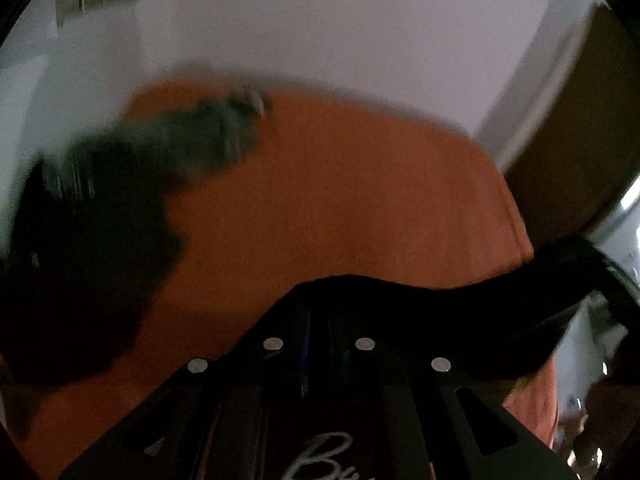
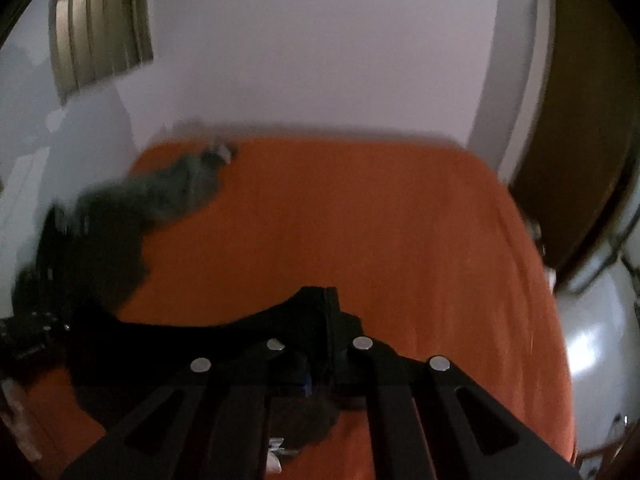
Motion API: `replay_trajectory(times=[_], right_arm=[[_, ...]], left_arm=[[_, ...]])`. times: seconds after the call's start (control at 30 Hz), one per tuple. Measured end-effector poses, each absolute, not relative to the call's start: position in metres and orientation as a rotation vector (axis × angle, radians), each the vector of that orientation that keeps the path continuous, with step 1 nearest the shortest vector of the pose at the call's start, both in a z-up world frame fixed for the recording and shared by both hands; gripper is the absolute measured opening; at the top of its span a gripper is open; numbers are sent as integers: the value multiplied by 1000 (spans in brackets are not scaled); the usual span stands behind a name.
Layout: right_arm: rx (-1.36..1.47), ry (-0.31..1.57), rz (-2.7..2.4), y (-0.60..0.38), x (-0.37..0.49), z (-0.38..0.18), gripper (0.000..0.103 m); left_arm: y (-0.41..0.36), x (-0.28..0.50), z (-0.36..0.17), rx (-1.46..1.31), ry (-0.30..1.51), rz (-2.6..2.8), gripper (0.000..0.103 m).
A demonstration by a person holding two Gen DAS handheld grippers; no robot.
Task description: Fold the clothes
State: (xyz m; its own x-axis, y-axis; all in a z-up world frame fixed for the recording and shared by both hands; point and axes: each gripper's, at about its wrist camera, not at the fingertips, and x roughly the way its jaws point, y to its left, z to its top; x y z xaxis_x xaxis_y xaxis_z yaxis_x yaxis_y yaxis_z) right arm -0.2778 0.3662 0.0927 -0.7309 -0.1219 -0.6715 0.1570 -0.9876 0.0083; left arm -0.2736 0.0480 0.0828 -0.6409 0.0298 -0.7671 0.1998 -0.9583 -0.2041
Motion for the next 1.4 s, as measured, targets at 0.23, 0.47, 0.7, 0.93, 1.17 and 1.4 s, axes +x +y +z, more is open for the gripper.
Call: replay_trajectory(times=[0.23,0.47,0.7,0.93,1.17,1.4], right_arm=[[490,76,-3038,363,-341,317,2],[48,61,-3009,387,-240,367,2],[490,35,-2963,407,-208,178,3],[1261,-92,-2755,437,-196,-113,3],[1300,87,-2696,456,-149,-196,3],[1301,136,-2709,445,-144,-201,3]], left_arm=[[56,-289,311,520,401,-2977,7],[82,-214,327,292,285,-3017,7],[104,-193,132,766,278,-2946,7],[146,-161,-115,1352,193,-2796,7],[168,-116,-181,1368,34,-2815,7],[154,-116,-197,1361,96,-2804,7]])
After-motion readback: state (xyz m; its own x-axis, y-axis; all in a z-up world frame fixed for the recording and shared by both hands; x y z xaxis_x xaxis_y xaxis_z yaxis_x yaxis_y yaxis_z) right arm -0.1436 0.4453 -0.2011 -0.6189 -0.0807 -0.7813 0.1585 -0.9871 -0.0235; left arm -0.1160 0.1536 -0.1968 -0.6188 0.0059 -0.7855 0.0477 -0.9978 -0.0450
